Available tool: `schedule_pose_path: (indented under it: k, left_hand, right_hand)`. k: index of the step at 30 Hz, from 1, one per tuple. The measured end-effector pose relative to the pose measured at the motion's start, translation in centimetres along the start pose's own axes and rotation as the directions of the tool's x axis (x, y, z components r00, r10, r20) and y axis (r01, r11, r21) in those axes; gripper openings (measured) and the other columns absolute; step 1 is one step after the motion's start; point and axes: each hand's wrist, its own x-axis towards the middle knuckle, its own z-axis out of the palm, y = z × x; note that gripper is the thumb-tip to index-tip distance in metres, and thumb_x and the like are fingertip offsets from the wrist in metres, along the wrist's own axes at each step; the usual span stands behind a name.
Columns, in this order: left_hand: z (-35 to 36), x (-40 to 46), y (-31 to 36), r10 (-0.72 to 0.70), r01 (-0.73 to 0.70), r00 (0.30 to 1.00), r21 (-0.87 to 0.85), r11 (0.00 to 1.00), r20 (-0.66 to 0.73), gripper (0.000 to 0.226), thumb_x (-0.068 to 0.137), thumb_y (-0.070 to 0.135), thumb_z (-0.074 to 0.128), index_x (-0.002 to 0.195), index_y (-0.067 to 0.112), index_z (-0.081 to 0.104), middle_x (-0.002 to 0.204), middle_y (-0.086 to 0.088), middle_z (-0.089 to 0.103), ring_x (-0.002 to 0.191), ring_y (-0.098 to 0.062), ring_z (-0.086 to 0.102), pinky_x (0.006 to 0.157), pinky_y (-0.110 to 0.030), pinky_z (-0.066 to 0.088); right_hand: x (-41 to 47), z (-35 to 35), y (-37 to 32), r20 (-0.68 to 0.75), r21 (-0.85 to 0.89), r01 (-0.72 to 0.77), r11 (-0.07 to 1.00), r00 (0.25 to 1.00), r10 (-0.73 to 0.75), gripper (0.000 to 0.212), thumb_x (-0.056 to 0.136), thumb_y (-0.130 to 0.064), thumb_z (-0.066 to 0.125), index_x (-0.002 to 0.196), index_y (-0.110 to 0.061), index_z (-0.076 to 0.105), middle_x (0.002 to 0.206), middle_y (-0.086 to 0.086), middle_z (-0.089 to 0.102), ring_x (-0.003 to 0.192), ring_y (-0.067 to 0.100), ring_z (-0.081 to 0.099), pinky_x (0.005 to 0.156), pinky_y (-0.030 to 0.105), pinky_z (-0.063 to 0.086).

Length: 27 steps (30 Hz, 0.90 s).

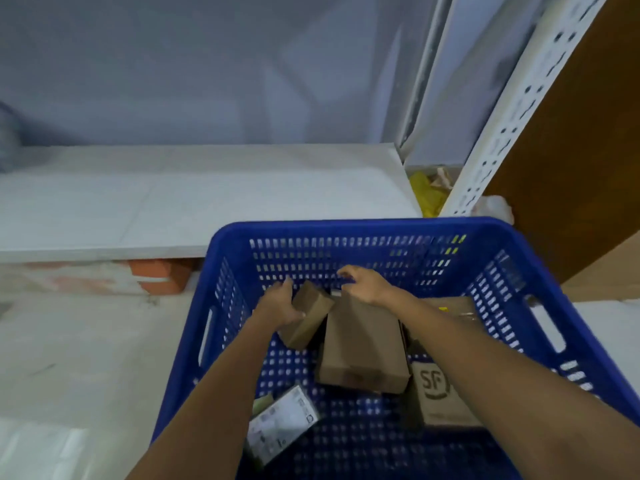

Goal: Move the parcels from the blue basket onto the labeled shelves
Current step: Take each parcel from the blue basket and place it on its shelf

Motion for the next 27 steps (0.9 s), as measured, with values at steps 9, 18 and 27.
schedule_pose_path:
  k: [9,18,27]
  left_hand:
    - [5.6,6.1,-1.9,-0.087,0.085,0.989,0.022,0.996,0.12,0.112,0.07,0.041,0.081,0.151,0.011,0.01,0.152,-0.014,0.031,0.137,-0.034,0.034,0.11,-0.048,0.036]
    - [4.6,6.0,-1.1,-0.062,0.139,0.968,-0.316,0.938,0.242,0.075,0.074,0.033,0.079,0.137,0.017,0.041,0.132,-0.004,0.048,0.117,-0.024,0.05,0.092,-0.037,0.045]
    - [-9.5,-1.3,5.7,0.121,0.375,0.795,-0.64,0.671,0.594,0.055,0.074,0.049,0.074,0.118,0.019,0.06,0.097,-0.007,0.075,0.088,-0.023,0.07,0.075,-0.035,0.055]
  right_hand:
    - [4.8,6.7,2.0,0.093,0.062,0.027,0.998,0.995,-0.033,0.049,0.098,-0.014,0.05,0.146,-0.017,0.042,0.148,0.01,0.045,0.133,0.028,0.044,0.111,0.041,0.037]
    - [4.4,3.6,2.8,0.108,0.131,0.031,0.991,0.993,-0.045,0.046,0.095,-0.011,0.054,0.14,-0.018,0.048,0.143,0.006,0.049,0.13,0.024,0.047,0.105,0.036,0.043]
    - [-3.7,-8.2,-2.2,0.152,0.325,0.035,0.945,0.984,-0.089,0.072,0.078,-0.01,0.073,0.141,-0.021,0.042,0.129,-0.002,0.049,0.119,0.016,0.047,0.091,0.027,0.043]
